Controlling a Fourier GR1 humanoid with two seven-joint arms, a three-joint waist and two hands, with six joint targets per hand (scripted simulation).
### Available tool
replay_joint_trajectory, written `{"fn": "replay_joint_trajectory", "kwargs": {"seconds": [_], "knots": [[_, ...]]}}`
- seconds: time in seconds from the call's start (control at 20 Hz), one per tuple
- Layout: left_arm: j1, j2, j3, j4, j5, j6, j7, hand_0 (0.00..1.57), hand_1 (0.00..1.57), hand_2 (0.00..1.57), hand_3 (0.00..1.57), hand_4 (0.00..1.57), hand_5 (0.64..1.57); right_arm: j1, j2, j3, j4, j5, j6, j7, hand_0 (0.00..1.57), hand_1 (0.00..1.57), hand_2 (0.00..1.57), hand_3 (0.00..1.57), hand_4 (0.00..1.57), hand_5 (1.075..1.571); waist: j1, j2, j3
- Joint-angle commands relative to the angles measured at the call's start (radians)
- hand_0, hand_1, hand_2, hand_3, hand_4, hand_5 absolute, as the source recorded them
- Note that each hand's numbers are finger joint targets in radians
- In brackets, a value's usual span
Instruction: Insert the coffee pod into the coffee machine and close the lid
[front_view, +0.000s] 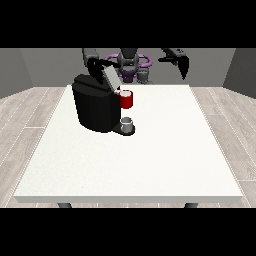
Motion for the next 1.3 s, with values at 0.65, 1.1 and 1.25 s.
{"fn": "replay_joint_trajectory", "kwargs": {"seconds": [0.65, 1.1, 1.25], "knots": [[-0.020, 0.028, -0.016, 0.000, 0.001, 0.048, 0.018, 0.00, 0.00, 0.00, 0.00, 0.00, 1.571, -0.138, 0.030, 0.034, 0.084, 0.046, 0.018, 0.020, 0.00, 0.00, 0.00, 0.00, 0.11, 1.571, -0.007, 0.033, 0.0031], [-0.004, 0.066, -0.004, 0.022, 0.023, 0.008, -0.047, 0.00, 0.00, 0.00, 0.00, 0.17, 1.571, -0.218, 0.043, 0.067, 0.107, 0.149, -0.054, -0.015, 0.00, 0.00, 0.00, 0.00, 0.15, 1.571, 0.038, 0.070, 0.0031], [-0.031, 0.049, -0.003, 0.053, 0.036, 0.032, -0.026, 0.00, 0.00, 0.00, 0.00, 0.12, 1.571, -0.239, 0.062, 0.075, 0.106, 0.148, -0.032, -0.005, 0.00, 0.00, 0.00, 0.00, 0.11, 1.571, 0.008, 0.059, 0.0031]]}}
